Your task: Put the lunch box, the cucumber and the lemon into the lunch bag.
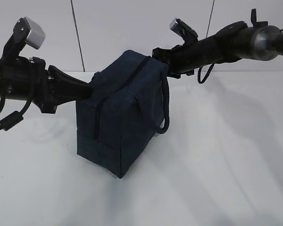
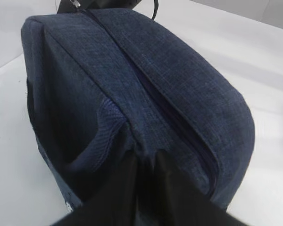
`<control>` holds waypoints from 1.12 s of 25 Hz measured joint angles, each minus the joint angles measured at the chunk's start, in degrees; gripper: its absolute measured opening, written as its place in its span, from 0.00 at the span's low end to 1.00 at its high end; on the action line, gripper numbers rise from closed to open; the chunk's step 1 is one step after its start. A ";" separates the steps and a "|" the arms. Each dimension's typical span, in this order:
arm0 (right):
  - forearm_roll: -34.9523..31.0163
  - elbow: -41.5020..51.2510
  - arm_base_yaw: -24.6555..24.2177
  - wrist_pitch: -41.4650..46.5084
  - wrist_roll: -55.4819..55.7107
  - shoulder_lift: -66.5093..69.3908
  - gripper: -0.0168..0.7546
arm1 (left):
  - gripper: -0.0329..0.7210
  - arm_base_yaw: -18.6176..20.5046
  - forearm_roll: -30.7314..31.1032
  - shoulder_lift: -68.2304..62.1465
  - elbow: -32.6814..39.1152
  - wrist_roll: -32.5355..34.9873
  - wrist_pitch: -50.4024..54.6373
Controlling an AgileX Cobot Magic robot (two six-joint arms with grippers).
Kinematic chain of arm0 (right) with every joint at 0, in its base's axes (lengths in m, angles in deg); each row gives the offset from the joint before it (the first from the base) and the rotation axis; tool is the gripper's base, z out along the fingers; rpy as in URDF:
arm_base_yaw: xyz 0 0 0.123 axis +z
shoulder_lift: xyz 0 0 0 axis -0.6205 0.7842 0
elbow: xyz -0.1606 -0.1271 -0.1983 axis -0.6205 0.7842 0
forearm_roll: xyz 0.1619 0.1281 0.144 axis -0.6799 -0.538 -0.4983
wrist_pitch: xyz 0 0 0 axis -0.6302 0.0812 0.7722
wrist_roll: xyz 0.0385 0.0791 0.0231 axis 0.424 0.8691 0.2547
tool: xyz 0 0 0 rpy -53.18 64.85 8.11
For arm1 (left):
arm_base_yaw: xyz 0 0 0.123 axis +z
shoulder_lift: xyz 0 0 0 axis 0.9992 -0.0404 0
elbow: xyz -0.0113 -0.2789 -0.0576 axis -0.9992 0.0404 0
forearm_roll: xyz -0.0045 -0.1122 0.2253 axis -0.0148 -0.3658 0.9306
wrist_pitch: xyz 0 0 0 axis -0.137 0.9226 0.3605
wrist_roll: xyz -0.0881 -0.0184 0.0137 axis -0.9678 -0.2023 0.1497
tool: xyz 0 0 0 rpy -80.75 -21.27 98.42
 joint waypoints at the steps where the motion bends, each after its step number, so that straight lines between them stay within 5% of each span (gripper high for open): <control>1: -0.16 0.00 -0.12 0.20 0.00 0.00 0.63 | 0.22 0.00 -0.06 0.00 0.00 0.00 0.00; 4: -0.26 0.00 -0.72 0.87 0.00 -0.36 0.75 | 0.42 0.00 -0.41 0.00 0.00 0.00 -0.15; 8: 0.12 0.00 -2.05 2.30 0.00 -3.35 0.77 | 0.60 0.00 -1.53 0.00 0.00 0.00 -0.59; 20: 6.85 0.00 -3.02 12.28 0.31 -15.53 0.77 | 0.68 0.00 -1.14 10.10 0.00 -6.63 4.88; 28: 13.13 0.00 -2.24 25.89 7.04 -23.82 0.77 | 0.69 0.00 13.86 22.73 0.00 -25.83 3.78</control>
